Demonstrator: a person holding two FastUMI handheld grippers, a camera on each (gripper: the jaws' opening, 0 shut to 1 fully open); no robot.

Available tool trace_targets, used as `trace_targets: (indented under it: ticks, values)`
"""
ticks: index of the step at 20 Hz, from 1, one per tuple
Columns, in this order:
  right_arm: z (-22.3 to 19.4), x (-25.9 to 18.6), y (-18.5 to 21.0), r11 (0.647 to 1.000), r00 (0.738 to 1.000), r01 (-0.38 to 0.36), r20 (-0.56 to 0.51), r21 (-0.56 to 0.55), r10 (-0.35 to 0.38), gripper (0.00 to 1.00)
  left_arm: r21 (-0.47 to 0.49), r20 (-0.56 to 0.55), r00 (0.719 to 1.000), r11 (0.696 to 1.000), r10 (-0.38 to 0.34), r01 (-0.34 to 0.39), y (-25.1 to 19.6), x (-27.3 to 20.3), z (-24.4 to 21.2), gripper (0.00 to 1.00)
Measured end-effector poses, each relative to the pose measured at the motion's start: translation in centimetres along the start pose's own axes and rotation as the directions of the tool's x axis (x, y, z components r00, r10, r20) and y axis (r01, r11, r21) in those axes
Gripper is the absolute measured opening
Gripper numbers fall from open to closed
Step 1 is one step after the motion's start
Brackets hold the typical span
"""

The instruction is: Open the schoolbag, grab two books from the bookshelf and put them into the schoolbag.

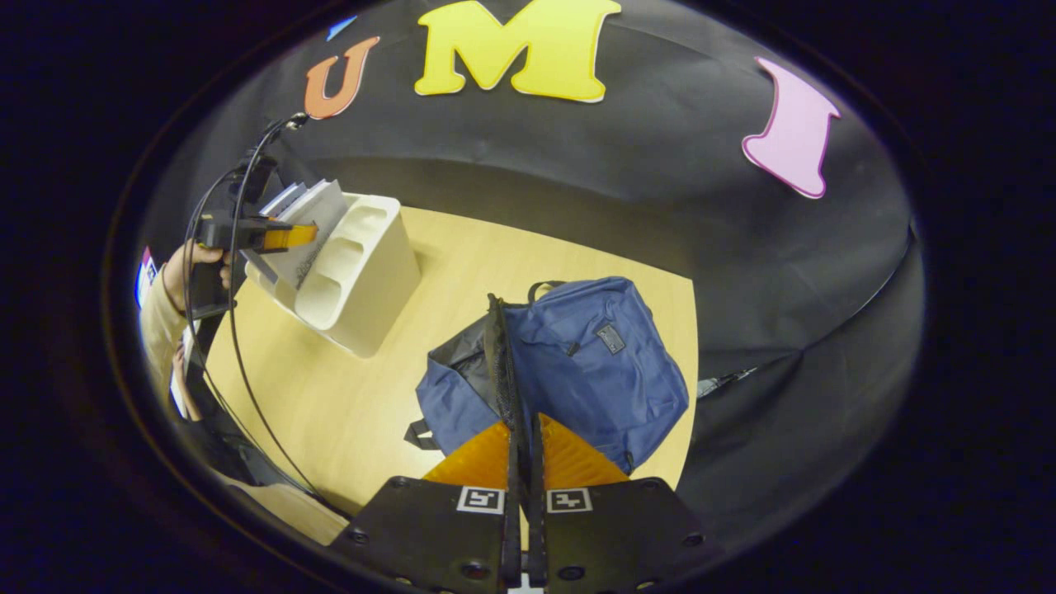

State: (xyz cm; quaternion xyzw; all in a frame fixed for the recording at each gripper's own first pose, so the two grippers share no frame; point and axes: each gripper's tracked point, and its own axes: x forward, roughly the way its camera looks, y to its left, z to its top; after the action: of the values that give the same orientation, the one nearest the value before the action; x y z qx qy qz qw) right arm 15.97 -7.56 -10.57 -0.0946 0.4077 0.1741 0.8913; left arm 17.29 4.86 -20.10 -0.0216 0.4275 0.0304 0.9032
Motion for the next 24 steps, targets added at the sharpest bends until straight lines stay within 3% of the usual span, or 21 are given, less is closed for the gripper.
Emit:
trace_targets:
  ticks: [4,5,6,12,15,16,17,18,21,22,24]
  values:
    - [0.0,0.2,-0.3,1.0,1.0,-0.019,0.003,0.002,0.019,0.04,-0.049,-0.018,1.0,0.999,-0.024,0.024,-0.3,-1.6,0.0,0.47]
    - [-0.1,0.1,-0.4,1.0,1.0,-0.02,0.001,-0.003,0.02,0.04,-0.047,-0.008,0.999,0.998,-0.035,0.034,-0.6,-2.4,0.3,0.51]
    - [-0.2,0.1,-0.4,1.0,1.0,-0.025,0.0,-0.003,0.025,0.04,-0.042,0.008,0.999,0.998,-0.042,0.042,-0.6,-3.4,0.6,0.47]
    - [-0.3,0.3,-0.1,0.998,0.998,-0.056,0.015,0.009,0.056,0.04,-0.059,0.054,0.998,0.998,0.009,-0.006,0.5,-10.3,0.8,0.47]
    - [-0.7,0.4,0.1,0.997,0.996,-0.082,0.017,-0.004,0.082,0.04,-0.09,0.065,0.998,0.996,-0.024,0.03,-0.1,-14.5,-0.4,0.51]
    - [-0.9,0.6,0.2,0.996,0.996,-0.09,0.015,-0.004,0.09,0.04,-0.102,0.072,0.997,0.994,-0.027,0.034,-0.2,-15.8,-0.7,0.47]
    - [-1.0,0.7,0.1,0.995,0.995,-0.098,0.015,-0.006,0.098,0.04,-0.112,0.077,0.997,0.993,-0.022,0.03,-0.1,-17.1,-1.1,0.51]
    - [-1.1,0.8,0.2,0.994,0.994,-0.105,0.016,-0.008,0.105,0.04,-0.119,0.076,0.997,0.992,-0.02,0.029,-0.1,-18.1,-1.7,0.47]
    - [-1.4,1.1,0.0,0.992,0.992,-0.126,0.02,-0.006,0.126,0.04,-0.164,0.042,0.999,0.986,-0.027,0.034,-0.6,-20.5,-4.2,0.48]
    - [-1.6,1.2,0.2,0.991,0.991,-0.136,0.019,-0.002,0.136,0.07,-0.179,0.02,0.999,0.983,-0.042,0.045,-1.1,-21.0,-5.5,0.47]
    - [-2.0,1.5,0.1,0.989,0.989,-0.146,0.012,-0.004,0.146,0.04,-0.214,-0.026,0.996,0.974,-0.086,0.078,-2.2,-21.7,-7.9,0.47]
